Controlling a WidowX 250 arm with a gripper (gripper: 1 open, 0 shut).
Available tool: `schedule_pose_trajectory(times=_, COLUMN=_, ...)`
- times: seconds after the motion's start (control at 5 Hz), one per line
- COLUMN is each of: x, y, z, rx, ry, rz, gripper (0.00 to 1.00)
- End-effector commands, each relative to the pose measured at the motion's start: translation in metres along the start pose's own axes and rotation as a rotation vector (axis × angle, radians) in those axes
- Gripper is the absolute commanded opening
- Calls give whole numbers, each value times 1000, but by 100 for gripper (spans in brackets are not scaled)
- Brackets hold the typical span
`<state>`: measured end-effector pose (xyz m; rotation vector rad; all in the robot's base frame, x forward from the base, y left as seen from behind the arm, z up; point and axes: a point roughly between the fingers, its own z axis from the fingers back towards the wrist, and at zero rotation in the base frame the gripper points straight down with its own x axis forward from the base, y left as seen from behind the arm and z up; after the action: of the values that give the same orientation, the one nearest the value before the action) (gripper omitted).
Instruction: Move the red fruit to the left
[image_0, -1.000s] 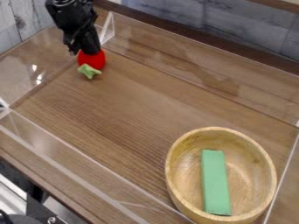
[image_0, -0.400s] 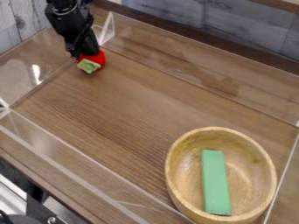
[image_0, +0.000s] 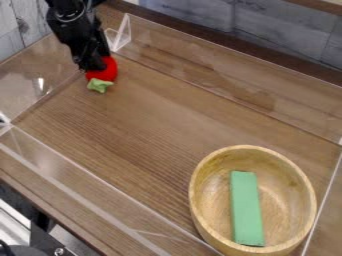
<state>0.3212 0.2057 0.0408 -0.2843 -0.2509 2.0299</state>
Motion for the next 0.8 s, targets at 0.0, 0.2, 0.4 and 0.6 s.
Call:
schedule_pose_trajectory(times=0.0, x=2, y=-8, z=16, rx=-51, ry=-51, rz=87, gripper=0)
schedule_pose_trajectory(times=0.2, x=-4, y=-10, z=2, rx=-72, ry=-69, rz=112, gripper=0)
schedule_pose_trajectory(times=0.4, x=-9, y=-13, z=-12, rx=-93, ry=-83, rz=134, gripper=0)
schedule_pose_trajectory(times=0.6, x=-15, y=-19, z=-24, rx=-112, ry=-88, rz=130, gripper=0)
